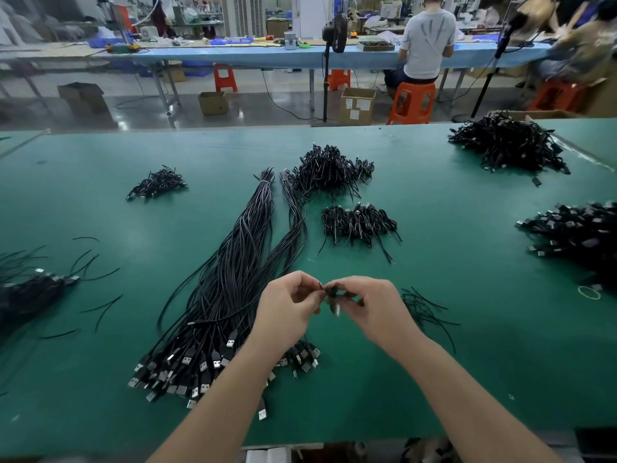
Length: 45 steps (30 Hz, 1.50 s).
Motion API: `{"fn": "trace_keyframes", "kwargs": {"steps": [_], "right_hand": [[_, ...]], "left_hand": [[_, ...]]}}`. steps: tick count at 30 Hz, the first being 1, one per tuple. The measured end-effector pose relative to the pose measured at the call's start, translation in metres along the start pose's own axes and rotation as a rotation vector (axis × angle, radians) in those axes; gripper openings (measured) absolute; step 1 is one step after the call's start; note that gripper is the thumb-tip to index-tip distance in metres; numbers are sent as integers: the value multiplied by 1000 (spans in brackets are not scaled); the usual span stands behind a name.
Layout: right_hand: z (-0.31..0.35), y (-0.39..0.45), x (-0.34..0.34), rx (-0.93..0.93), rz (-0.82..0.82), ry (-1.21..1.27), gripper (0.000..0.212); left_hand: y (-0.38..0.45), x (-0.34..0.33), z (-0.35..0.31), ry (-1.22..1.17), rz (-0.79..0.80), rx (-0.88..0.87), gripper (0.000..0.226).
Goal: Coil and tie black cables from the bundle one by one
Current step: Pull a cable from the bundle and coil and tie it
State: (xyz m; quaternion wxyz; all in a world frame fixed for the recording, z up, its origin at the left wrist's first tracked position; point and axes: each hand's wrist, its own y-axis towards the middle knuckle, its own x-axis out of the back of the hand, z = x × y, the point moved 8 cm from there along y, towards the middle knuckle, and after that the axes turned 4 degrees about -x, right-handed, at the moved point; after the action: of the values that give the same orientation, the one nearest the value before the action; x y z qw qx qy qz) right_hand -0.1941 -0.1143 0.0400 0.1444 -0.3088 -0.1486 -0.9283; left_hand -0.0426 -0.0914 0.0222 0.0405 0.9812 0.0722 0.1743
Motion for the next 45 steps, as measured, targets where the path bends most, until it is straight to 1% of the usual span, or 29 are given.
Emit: {"fn": "trace_keyframes", "kwargs": {"steps": [2,4,6,8,10,12,14,15,16,18,19,20,22,25,27,29,31,33,34,35,37,39,41,43,45], "right_hand": [[-14,1,-7,-179,116,204,12],[-25,-2,-18,-363,230,464,12],[-30,-7,-25,-524,298,675,13],[-34,-11,-29,-618,334,746,15],[-38,-12,-30,-655,350,766,22],[-40,-9,-27,-643,300,746,27],[-40,-4,-19,-558,189,664,20],[-38,-2,-14,-485,142,596,23],[-32,-1,-9,-390,120,510,30],[-20,0,-6,-203,129,309,42],[-17,0,-7,-142,127,228,44],[-16,0,-6,-106,110,173,42],[-14,2,-4,-68,43,130,32],[-16,5,0,-98,-38,173,17],[-24,6,-3,-190,-10,245,12],[-30,4,-8,-286,47,330,13],[-33,2,-15,-352,112,420,17],[-31,2,-19,-394,141,520,17],[-32,2,-18,-420,132,576,12],[-34,1,-18,-454,113,631,14],[-38,1,-17,-477,67,641,29],[-33,2,-13,-389,30,595,31],[-22,3,-12,-268,62,565,34],[-13,2,-12,-173,112,424,42],[-9,2,-10,-111,91,242,42]], "left_hand": [[-2,0,-9,116,11,-124,16],[-6,-2,-22,236,17,-276,14],[-9,-5,-31,317,24,-399,11],[-10,-8,-34,347,28,-458,12],[-10,-8,-31,338,20,-448,13],[-8,-5,-23,297,-8,-359,13],[-2,-3,-9,207,-42,-184,14],[2,-2,0,122,-56,-71,13],[4,-2,10,8,-61,47,12],[3,-8,25,-254,-35,246,6],[2,-11,29,-343,-16,301,5],[1,-12,30,-382,1,326,4],[1,-14,28,-371,21,310,4],[3,-9,16,-201,5,197,7],[3,-7,3,-38,13,66,12],[1,-7,-12,92,32,-75,17],[-2,-7,-23,207,26,-193,16],[-4,-9,-29,297,14,-287,13],[-5,-11,-31,327,8,-318,12],[-6,-12,-31,343,-2,-333,11],[-6,-10,-28,320,-40,-299,12],[-2,-5,-16,225,-84,-177,17],[4,-1,-1,64,-111,-9,19],[6,-2,11,-128,-112,133,18],[6,-2,13,-195,-103,167,18]]}}
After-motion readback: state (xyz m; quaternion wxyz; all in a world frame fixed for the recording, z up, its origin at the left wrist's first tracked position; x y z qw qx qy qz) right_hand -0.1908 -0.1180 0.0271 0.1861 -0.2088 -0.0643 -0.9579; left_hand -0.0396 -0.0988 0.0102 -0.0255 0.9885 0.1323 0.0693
